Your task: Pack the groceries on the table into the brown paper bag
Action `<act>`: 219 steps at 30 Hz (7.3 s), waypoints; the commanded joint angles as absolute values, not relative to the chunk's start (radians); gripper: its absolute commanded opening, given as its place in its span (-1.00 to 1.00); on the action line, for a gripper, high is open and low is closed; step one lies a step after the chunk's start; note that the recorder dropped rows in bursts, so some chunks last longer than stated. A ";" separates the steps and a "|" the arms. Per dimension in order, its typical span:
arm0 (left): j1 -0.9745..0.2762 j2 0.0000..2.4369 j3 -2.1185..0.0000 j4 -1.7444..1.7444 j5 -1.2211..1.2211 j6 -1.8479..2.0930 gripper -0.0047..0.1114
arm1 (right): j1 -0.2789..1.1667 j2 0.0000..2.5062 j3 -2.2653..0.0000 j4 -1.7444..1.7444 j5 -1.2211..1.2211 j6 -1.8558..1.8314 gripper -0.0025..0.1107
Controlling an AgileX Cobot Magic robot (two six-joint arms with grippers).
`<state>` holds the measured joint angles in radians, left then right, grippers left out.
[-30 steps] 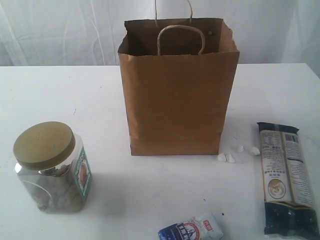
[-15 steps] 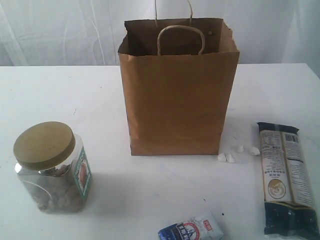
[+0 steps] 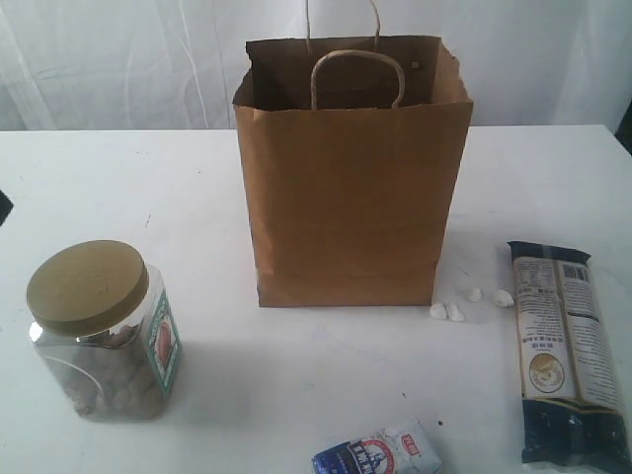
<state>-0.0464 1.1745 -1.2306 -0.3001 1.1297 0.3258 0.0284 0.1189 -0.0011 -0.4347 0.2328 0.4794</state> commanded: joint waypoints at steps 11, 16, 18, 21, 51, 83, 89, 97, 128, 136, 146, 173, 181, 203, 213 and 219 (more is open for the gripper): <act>-0.116 1.259 -1.233 -0.459 1.185 0.356 0.89 | 0.019 0.121 0.000 -0.447 0.232 0.476 -0.96; -0.175 1.297 -1.233 -0.462 1.110 0.701 0.89 | 0.019 0.121 0.000 -0.447 0.232 0.476 -0.96; -0.184 1.299 -1.233 -0.466 1.092 0.764 0.89 | 0.019 0.121 0.000 -0.447 0.232 0.476 -0.96; -0.185 1.299 -1.233 -0.462 1.056 0.756 0.89 | 0.019 0.121 0.000 -0.447 0.232 0.476 -0.96; -0.185 1.299 -1.233 -0.013 1.095 0.572 0.89 | 0.019 0.121 0.000 -0.447 0.232 0.467 -0.96; -0.142 0.464 -0.577 -0.059 0.713 0.266 0.89 | 0.019 0.121 0.000 -0.447 0.232 0.469 -0.96; -0.142 0.517 -0.435 -0.429 0.714 0.393 0.89 | 0.019 0.121 0.000 -0.447 0.232 0.473 -0.96; -0.142 0.691 -0.391 -0.624 0.527 0.705 0.89 | 0.019 0.121 0.000 -0.447 0.232 0.473 -0.96; -0.142 1.040 -0.588 -1.448 0.864 1.673 0.89 | 0.019 0.121 0.000 -0.447 0.232 0.473 -0.96; -0.142 0.837 -0.551 -1.129 0.644 1.628 0.89 | 0.019 0.121 0.000 -0.447 0.232 0.473 -0.96; -0.142 0.669 -0.461 0.281 0.102 -0.352 0.89 | 0.019 0.121 0.000 -0.447 0.232 0.473 -0.96; -0.078 1.066 -0.299 0.480 -0.470 -0.454 0.85 | 0.019 0.121 0.000 -0.447 0.232 0.473 -0.96; -0.023 1.147 -0.299 1.055 -0.620 -0.723 -0.54 | 0.019 0.121 0.000 -0.447 0.232 0.473 -0.96; -0.074 1.187 -0.299 1.514 -1.048 -1.080 -0.92 | 0.019 0.121 0.000 -0.447 0.232 0.473 -0.96; -0.388 1.400 -0.348 1.190 -0.686 -0.620 -0.92 | 0.019 0.121 0.000 -0.447 0.232 0.473 -0.96; -0.501 1.531 -0.475 0.533 -0.570 -0.030 -0.92 | 0.019 0.121 0.000 -0.447 0.232 0.473 -0.96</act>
<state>-0.4892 1.4997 -0.4429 0.6826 -0.5750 -0.1529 0.0284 0.1189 -0.0011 -0.4422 0.2328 0.4774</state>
